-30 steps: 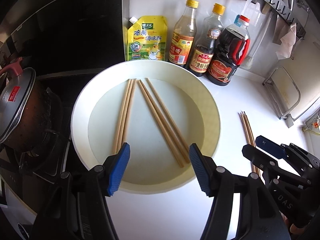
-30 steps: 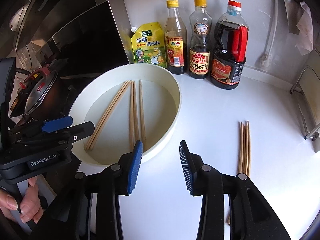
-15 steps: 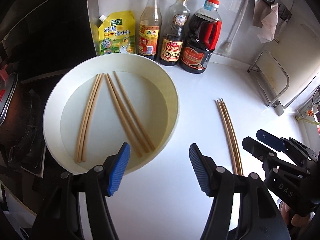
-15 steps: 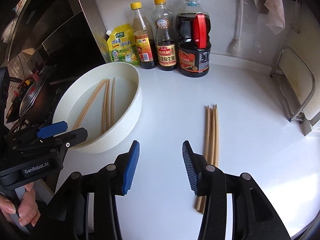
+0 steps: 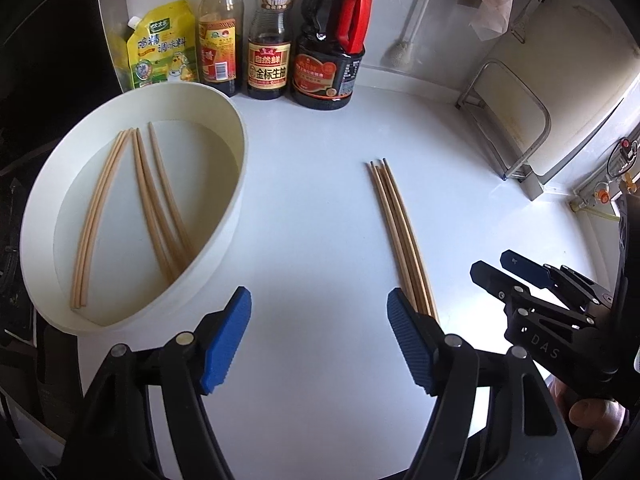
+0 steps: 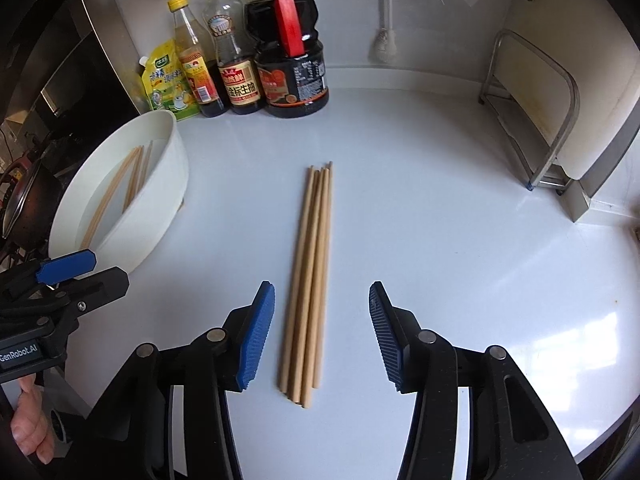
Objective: Organize utensils
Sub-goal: 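Withdraw both open grippers from the basin toward the chopstick bundle, then close the left gripper on a chopstick while the right gripper grasps another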
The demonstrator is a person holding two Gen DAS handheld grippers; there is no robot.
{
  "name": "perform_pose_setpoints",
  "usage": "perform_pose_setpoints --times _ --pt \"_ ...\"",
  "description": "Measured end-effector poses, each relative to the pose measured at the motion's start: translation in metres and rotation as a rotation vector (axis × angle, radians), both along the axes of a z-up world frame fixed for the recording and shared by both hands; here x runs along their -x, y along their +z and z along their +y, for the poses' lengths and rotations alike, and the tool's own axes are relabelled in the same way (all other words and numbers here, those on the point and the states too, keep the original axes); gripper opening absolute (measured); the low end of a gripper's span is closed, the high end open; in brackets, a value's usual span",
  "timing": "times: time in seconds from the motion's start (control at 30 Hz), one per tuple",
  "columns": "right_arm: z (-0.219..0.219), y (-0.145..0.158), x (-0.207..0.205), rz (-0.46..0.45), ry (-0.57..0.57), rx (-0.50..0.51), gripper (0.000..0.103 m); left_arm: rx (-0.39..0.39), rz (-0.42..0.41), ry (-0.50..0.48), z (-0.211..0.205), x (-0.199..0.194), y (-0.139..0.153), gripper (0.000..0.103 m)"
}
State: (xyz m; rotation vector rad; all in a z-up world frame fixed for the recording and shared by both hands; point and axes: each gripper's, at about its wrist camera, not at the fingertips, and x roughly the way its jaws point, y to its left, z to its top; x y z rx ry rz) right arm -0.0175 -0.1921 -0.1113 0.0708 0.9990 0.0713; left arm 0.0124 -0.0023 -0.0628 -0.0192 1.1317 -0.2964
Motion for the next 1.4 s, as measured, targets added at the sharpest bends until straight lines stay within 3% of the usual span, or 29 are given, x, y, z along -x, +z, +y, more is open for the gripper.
perform_pose_setpoints --times 0.4,0.7,1.4 --pt "-0.020 -0.039 -0.018 0.041 -0.007 -0.016 0.048 -0.040 0.044 -0.011 -0.028 -0.006 -0.037 0.071" --pt "-0.013 -0.058 -0.040 0.047 0.009 0.009 0.048 -0.069 0.060 0.017 -0.024 -0.014 -0.050 0.071" --pt "-0.001 -0.064 -0.050 0.049 0.032 0.051 0.048 -0.073 0.069 0.033 -0.019 -0.018 -0.058 0.071"
